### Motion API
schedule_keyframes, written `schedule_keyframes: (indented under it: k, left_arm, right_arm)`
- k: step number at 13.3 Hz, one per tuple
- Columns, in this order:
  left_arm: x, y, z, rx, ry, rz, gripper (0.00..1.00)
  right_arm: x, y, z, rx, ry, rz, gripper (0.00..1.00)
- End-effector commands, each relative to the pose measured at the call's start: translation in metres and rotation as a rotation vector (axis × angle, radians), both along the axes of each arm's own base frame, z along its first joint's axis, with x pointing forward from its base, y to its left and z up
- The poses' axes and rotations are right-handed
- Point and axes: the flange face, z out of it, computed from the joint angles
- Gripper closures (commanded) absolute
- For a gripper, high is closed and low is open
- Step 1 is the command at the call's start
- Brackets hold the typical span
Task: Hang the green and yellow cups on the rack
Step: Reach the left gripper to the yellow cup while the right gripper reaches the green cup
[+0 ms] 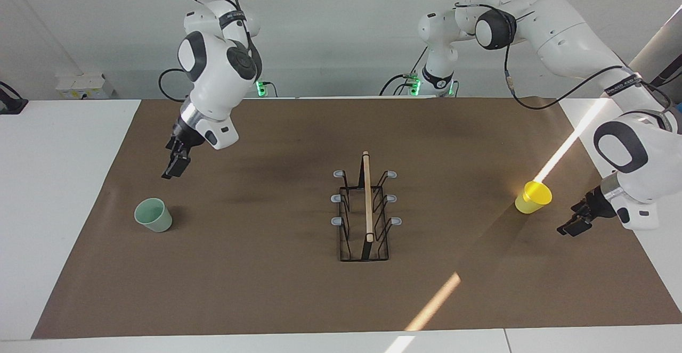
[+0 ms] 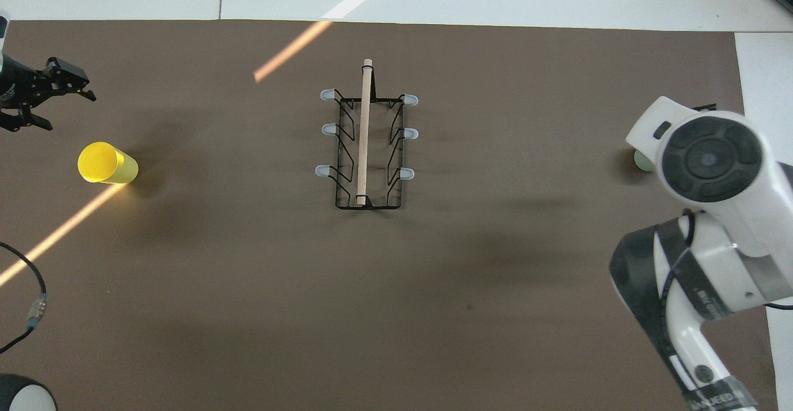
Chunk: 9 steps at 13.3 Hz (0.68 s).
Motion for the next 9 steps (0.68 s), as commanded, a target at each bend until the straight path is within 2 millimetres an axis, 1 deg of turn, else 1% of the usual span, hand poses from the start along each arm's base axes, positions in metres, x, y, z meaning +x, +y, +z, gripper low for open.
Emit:
schedule_keyframes:
  k: [1, 2, 3, 4, 5, 7, 8, 9]
  left_arm:
    - [0.005, 0.027, -0.014, -0.079, 0.007, 0.189, 0.00]
    - [0.003, 0.029, -0.012, -0.138, 0.006, 0.272, 0.00]
    - [-0.004, 0.039, -0.013, -0.196, 0.027, 0.376, 0.00]
    - [-0.015, 0.055, -0.007, -0.266, 0.034, 0.461, 0.00]
    - [-0.024, 0.063, -0.013, -0.307, 0.047, 0.516, 0.00]
    - [-0.039, 0.068, -0.022, -0.315, 0.084, 0.602, 0.00]
    - [-0.044, 0.082, -0.017, -0.329, 0.066, 0.660, 0.00]
    - [-0.047, 0.089, -0.018, -0.385, 0.057, 0.714, 0.00]
  right_arm:
    - [0.008, 0.002, -0.033, -0.027, -0.028, 0.032, 0.00]
    - [0.005, 0.004, -0.050, -0.021, -0.037, 0.034, 0.00]
    - [0.000, 0.005, -0.065, -0.014, -0.061, 0.027, 0.00]
    - [-0.005, 0.003, -0.077, -0.003, -0.087, 0.010, 0.00]
    - [-0.007, 0.002, -0.085, 0.019, -0.098, 0.008, 0.00]
    - [-0.006, 0.007, -0.105, 0.038, -0.086, 0.040, 0.00]
    - [-0.005, 0.007, -0.114, 0.026, -0.097, 0.047, 0.00]
    - [-0.004, 0.007, -0.126, 0.023, -0.104, 0.043, 0.00]
